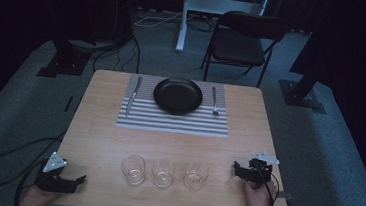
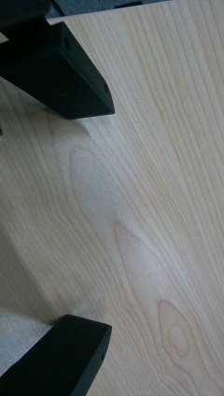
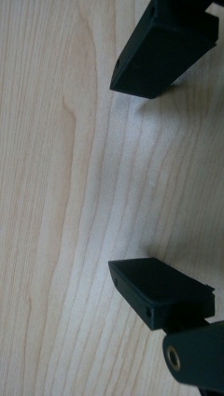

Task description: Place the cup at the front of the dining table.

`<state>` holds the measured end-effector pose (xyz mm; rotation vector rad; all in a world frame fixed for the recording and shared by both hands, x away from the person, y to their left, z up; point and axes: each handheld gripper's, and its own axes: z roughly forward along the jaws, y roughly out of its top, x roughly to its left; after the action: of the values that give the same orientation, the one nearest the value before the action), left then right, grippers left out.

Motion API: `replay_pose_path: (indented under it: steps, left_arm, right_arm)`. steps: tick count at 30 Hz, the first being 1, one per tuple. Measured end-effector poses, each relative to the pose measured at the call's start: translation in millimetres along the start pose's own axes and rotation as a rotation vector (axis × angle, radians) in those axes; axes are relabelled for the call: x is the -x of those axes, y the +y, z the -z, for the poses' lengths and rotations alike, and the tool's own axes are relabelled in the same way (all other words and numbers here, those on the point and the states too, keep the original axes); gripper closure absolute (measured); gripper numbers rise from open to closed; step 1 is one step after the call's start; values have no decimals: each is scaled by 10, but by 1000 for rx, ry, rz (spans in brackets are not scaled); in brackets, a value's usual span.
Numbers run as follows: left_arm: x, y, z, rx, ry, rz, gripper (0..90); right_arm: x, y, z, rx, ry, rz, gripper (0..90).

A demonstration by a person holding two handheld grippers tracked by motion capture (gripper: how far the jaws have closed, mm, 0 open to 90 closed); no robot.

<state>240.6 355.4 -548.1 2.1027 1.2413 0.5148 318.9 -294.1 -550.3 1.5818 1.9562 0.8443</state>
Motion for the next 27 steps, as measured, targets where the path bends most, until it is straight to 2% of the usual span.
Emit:
replay_pose_path:
  steps: [6,9,22,27]
  left_arm:
    - [-38,11,9,-18,31,34,1]
    - [-53,21,24,-42,21,25,0]
    - [-83,-24,49,-25,29,30,1]
    - [-67,-25,57,-28,3,2,2]
  right_arm:
    - [-1,1,-2,0,0,0,118]
    - [-1,1,-2,0,1,0,118]
    - [-1,1,-1,0,0,0,118]
    - [-1,1,-1,0,0,0,119]
